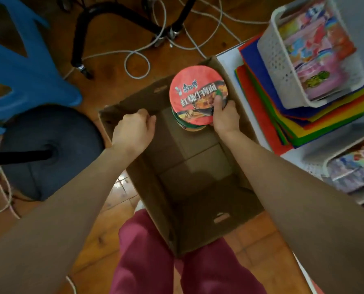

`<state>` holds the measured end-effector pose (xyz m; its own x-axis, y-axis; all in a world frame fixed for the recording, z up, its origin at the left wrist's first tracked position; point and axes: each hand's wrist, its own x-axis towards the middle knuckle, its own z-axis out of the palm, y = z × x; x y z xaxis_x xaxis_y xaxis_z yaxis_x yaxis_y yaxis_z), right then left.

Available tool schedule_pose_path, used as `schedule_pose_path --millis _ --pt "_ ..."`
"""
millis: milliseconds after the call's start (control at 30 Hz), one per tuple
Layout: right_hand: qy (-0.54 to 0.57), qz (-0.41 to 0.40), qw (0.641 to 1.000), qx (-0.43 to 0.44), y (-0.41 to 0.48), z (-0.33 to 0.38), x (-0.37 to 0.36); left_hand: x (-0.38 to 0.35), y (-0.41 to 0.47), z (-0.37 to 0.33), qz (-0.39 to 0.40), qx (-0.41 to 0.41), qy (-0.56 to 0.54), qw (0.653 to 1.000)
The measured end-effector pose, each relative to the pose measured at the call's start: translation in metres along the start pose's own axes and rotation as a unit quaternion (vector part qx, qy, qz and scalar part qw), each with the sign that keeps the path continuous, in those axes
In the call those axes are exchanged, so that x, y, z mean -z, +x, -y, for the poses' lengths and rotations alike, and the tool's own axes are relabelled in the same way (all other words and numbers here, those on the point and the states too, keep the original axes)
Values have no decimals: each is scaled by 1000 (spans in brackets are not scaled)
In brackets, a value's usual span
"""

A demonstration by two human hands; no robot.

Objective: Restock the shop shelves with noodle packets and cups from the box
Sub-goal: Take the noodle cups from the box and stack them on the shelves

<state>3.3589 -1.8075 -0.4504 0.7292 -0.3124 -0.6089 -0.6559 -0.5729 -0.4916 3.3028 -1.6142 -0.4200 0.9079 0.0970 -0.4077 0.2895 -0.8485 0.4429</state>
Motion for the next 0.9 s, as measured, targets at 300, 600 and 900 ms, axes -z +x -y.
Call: schedule_pose_path --millis 300,600,900 --pt "-45 -16 997 67 -24 -33 16 -29 35 -1 -20 14 -35 999" --pt "-206 78 971 96 -49 -112 41 -93 72 -34 38 100 -55 993" --pt "-204 67 971 101 -40 -135 35 -121 80 -42 -21 157 -128 979"
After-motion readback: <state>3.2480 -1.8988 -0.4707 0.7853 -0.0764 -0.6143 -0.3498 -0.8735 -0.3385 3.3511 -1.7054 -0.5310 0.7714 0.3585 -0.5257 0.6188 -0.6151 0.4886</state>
